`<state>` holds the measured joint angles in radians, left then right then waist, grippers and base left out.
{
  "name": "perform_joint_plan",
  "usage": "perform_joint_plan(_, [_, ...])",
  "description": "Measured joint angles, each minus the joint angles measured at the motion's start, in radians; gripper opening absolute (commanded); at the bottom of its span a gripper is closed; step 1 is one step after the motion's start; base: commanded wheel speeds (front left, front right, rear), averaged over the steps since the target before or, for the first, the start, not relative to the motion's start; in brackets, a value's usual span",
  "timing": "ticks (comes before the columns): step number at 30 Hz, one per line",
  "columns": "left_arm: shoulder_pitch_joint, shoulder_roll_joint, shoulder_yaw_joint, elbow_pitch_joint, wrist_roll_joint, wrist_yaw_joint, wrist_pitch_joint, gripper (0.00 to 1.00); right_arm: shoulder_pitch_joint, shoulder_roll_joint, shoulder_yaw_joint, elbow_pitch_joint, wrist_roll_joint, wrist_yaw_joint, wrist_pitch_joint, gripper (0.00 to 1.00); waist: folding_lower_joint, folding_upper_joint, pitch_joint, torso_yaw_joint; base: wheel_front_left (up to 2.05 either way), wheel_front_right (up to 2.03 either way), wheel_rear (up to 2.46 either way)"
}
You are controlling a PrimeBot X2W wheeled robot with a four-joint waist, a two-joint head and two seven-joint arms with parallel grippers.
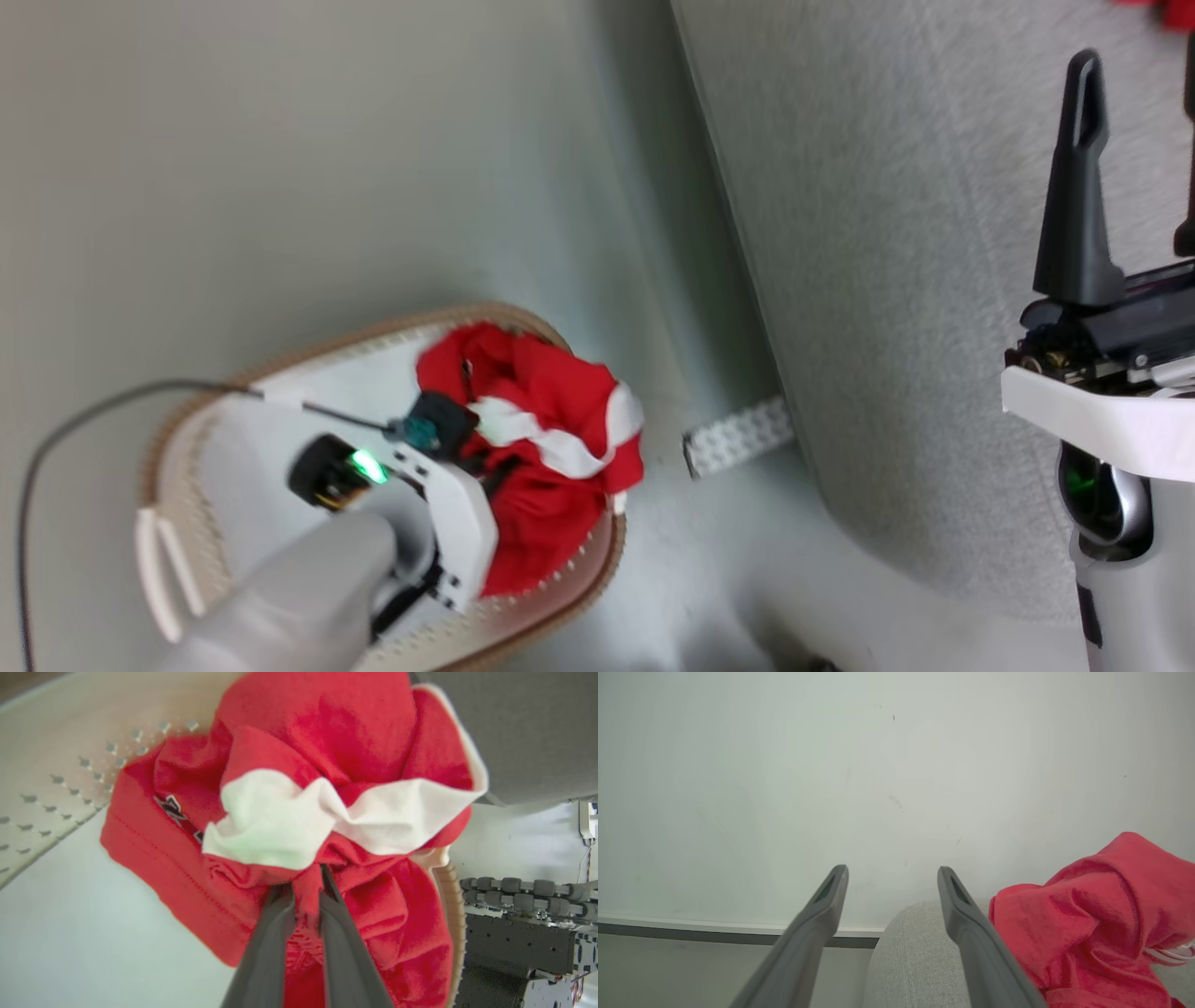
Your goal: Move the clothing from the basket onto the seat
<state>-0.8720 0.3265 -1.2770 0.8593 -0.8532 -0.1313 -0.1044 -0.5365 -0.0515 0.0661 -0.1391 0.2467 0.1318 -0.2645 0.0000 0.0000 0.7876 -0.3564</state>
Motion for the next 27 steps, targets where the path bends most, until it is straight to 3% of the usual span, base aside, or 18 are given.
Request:
perform_joint_plan(4, [0.042,-0.044,0.000,0.004,-0.039,0.000,-0.098,0.00,0.029,0.001,-0.007,0.033,-0.017,0.000,0.000,1.00,0.0000,0.0000,-0.094,0.024,0.00,0.00,0.00])
perform_joint_plan(10, [0.117,-0.092,0.014,-0.017,-0.052,0.000,-0.154,0.00,0.119,-0.008,0.002,0.103,-0.030,0.000,0.000,1.00,-0.0002,0.0000,-0.261,0.069,0.00,0.00,0.00])
perform_joint_plan(19, [0.244,-0.086,0.252,-0.233,0.044,0.005,-0.159,0.00,0.244,-0.043,0.020,0.167,0.004,0.000,0.000,1.00,-0.0004,0.0000,-0.505,0.156,0.00,0.00,0.00])
perform_joint_plan(27, [0.298,-0.072,0.404,-0.404,0.121,0.028,-0.159,0.00,0.323,-0.059,0.040,0.192,0.034,0.000,0.015,1.00,-0.0004,0.0001,-0.650,0.242,0.00,0.00,0.00])
